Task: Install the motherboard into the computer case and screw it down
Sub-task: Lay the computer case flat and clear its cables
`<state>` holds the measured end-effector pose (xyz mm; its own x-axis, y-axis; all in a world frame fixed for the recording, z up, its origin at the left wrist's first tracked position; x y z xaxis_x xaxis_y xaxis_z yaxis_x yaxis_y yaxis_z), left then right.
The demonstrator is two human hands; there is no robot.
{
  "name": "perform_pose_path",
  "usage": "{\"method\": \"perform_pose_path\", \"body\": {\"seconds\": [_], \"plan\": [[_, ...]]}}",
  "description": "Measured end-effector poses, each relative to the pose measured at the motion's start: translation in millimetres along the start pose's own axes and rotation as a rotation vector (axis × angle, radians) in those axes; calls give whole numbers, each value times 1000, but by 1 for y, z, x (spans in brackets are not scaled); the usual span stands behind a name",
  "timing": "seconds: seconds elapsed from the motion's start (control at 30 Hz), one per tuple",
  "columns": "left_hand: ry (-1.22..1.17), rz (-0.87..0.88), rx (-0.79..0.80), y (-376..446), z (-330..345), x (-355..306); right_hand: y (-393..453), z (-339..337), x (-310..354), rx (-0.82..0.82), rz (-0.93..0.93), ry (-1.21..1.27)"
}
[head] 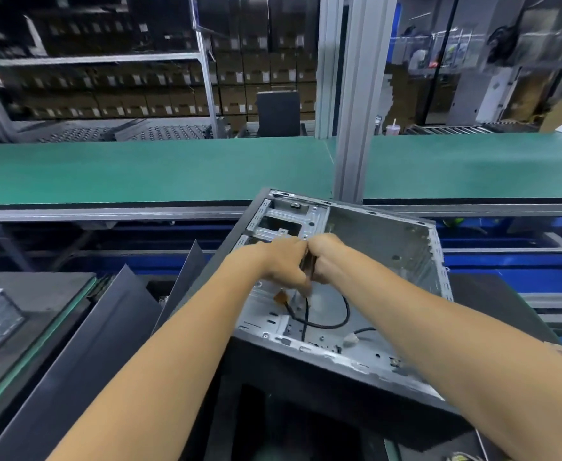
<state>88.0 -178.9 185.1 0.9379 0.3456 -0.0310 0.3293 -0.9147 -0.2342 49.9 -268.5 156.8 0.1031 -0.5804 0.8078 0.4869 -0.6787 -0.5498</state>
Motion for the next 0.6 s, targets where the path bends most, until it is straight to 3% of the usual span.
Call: {"method": "perform_pose_path", "body": {"seconds": [0.2, 0.33, 0.6], "plan": [[225, -168, -56, 5, 29, -7, -8, -8, -1, 43, 96, 264], [284, -257, -86, 11, 32, -13, -12, -10, -4, 39, 67, 318], [263, -270, -217, 20, 62, -11, -12, -19, -24, 54, 73, 404]]}}
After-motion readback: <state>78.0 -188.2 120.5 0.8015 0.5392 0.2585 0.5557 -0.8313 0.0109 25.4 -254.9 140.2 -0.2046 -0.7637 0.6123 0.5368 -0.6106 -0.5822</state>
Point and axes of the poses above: each hand's wrist, its own y-axis towards the middle knuckle, its own z-axis out of the palm, x = y × z, the point moved 1 cm from there along y, towards the middle knuckle, and after that the axes turned 15 degrees about y, right-handed, at the moved point
